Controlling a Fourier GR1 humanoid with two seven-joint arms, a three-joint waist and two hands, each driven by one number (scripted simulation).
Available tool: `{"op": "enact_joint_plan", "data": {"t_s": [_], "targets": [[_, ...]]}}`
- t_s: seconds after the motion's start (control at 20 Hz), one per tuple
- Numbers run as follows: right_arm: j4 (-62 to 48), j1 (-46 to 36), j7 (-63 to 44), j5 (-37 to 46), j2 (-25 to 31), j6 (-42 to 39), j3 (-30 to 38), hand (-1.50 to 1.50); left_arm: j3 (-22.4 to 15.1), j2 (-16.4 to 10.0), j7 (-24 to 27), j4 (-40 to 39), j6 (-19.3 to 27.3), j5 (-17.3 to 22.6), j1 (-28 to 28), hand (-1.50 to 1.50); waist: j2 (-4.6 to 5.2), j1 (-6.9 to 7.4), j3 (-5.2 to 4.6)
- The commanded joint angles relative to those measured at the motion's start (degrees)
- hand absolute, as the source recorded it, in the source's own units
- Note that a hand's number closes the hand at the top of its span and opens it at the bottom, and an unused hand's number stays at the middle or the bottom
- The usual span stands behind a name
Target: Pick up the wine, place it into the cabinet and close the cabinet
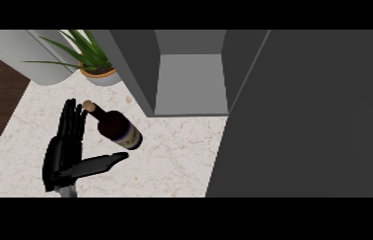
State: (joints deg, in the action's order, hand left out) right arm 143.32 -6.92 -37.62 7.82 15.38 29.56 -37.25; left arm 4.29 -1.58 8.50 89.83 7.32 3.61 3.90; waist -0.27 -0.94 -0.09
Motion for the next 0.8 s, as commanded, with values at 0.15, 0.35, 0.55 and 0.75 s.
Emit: {"op": "enact_joint_plan", "data": {"t_s": [0.15,0.35,0.55,0.75], "targets": [[8.0,-1.2,-5.7,8.0,1.7,0.6,-0.5,-1.5,2.9,0.0,5.4,-11.9,-0.2,0.8,-6.4,-1.5,0.1,-0.1,-0.01],[10.0,-0.7,-6.3,9.1,2.5,1.8,-2.2,-1.5,0.3,1.5,10.0,-13.8,1.2,-1.0,-3.6,-1.5,-0.07,-0.17,0.0],[10.6,-0.7,-5.5,8.5,2.8,2.6,-2.6,-1.5,4.8,-1.1,11.3,-20.1,-5.6,4.2,-6.2,-1.5,-0.07,-0.3,-0.02],[9.7,0.3,-5.0,10.1,4.1,3.2,-4.7,-1.5,4.3,-1.2,11.6,-21.2,-9.8,6.3,-4.1,-1.5,-0.17,-0.03,0.0]]}}
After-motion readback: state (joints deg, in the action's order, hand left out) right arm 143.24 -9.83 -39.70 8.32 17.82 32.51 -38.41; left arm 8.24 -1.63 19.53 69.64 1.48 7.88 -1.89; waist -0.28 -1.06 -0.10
